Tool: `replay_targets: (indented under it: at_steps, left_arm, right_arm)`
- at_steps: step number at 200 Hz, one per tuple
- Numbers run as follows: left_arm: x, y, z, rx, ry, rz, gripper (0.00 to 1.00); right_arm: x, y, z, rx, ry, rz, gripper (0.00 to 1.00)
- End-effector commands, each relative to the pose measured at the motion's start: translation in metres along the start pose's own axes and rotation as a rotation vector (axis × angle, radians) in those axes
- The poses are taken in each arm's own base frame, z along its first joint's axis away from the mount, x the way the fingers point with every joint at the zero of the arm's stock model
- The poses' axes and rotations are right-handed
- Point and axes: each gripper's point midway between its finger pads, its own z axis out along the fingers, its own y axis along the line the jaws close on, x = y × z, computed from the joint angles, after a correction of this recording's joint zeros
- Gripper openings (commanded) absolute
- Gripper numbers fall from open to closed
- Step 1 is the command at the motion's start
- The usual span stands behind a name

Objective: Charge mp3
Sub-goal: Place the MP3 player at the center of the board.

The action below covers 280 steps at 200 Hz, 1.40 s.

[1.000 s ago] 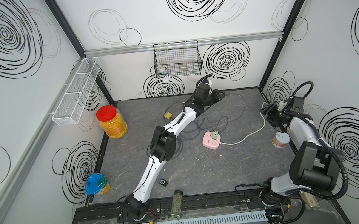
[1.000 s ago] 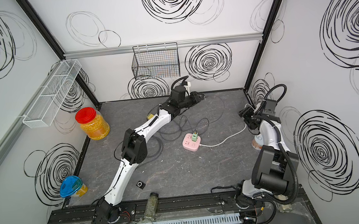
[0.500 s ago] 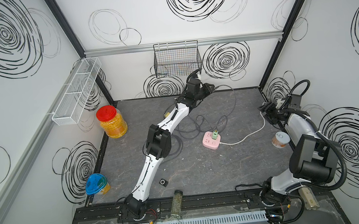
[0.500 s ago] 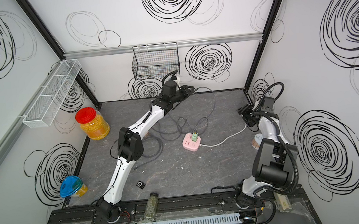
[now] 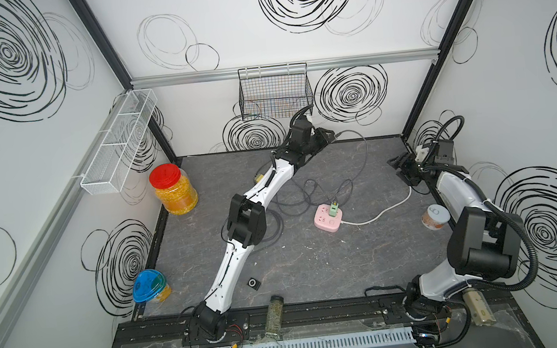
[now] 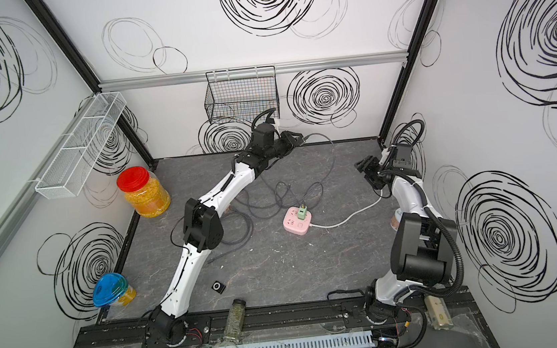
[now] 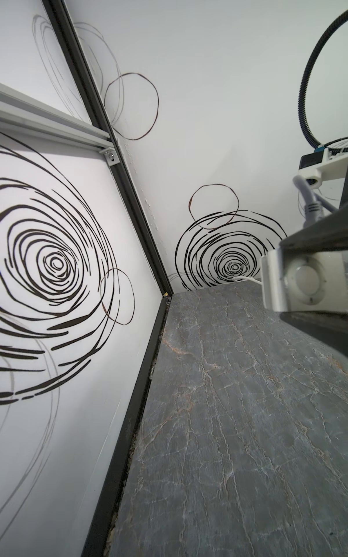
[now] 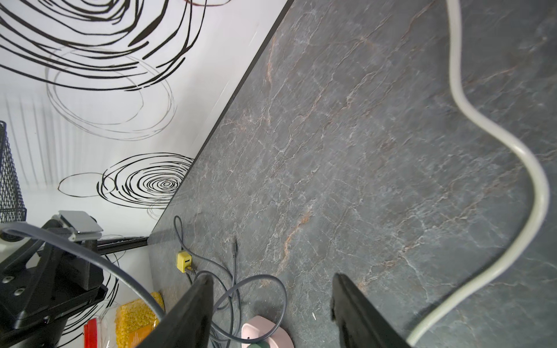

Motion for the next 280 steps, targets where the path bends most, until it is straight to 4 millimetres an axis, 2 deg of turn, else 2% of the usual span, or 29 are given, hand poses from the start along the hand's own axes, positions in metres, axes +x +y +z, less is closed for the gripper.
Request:
replay_targets:
  at_steps: [1,24,40,77,103,132,154,172,199,217,230,247,280]
  left_arm:
    - [-0.064,-0.158,-0.078,0.324,-0.203,0.218,0.29]
    - [-0.052,-0.172,-0.087,0.323,-0.183,0.255,0.29]
    - [-0.039,-0.172,-0.087,0.313,-0.153,0.260,0.30]
    - [0.000,-0.156,-0.077,0.283,-0.069,0.239,0.32]
    - [0.015,-0.149,-0.069,0.279,-0.040,0.219,0.31]
    - [0.006,-0.159,-0.070,0.278,-0.052,0.232,0.31]
    - [-0.014,-0.179,-0.087,0.276,-0.102,0.272,0.31]
    - [-0.036,-0.183,-0.101,0.223,-0.151,0.304,0.32]
    - [-0.066,-0.170,-0.110,0.178,-0.214,0.306,0.32]
    - [-0.078,-0.156,-0.107,0.128,-0.264,0.313,0.31]
    - [-0.079,-0.151,-0.099,0.103,-0.292,0.333,0.32]
    - [-0.070,-0.146,-0.083,0.093,-0.309,0.340,0.32]
    - [-0.031,-0.135,-0.044,0.088,-0.294,0.339,0.32]
  right_arm:
    - [-0.002,0.016,-0.006,-0.036,-0.023,-0.032,0.66]
    - [0.005,0.019,-0.008,-0.048,-0.020,-0.041,0.66]
    - [0.008,0.020,-0.010,-0.055,-0.020,-0.048,0.66]
    - [0.017,0.015,-0.015,-0.042,-0.020,-0.060,0.66]
    - [0.019,0.014,-0.018,-0.039,-0.017,-0.070,0.66]
    - [0.015,0.021,-0.023,-0.052,-0.026,-0.084,0.66]
    - [0.010,0.028,-0.024,-0.070,-0.033,-0.097,0.66]
    - [0.006,0.034,-0.026,-0.078,-0.039,-0.099,0.66]
    - [0.002,0.040,-0.025,-0.095,-0.048,-0.105,0.66]
    - [0.000,0.041,-0.023,-0.097,-0.047,-0.104,0.66]
    - [-0.001,0.039,-0.020,-0.095,-0.042,-0.102,0.66]
    - [-0.001,0.037,-0.015,-0.092,-0.036,-0.099,0.66]
    - [-0.007,0.028,-0.012,-0.076,-0.038,-0.082,0.66]
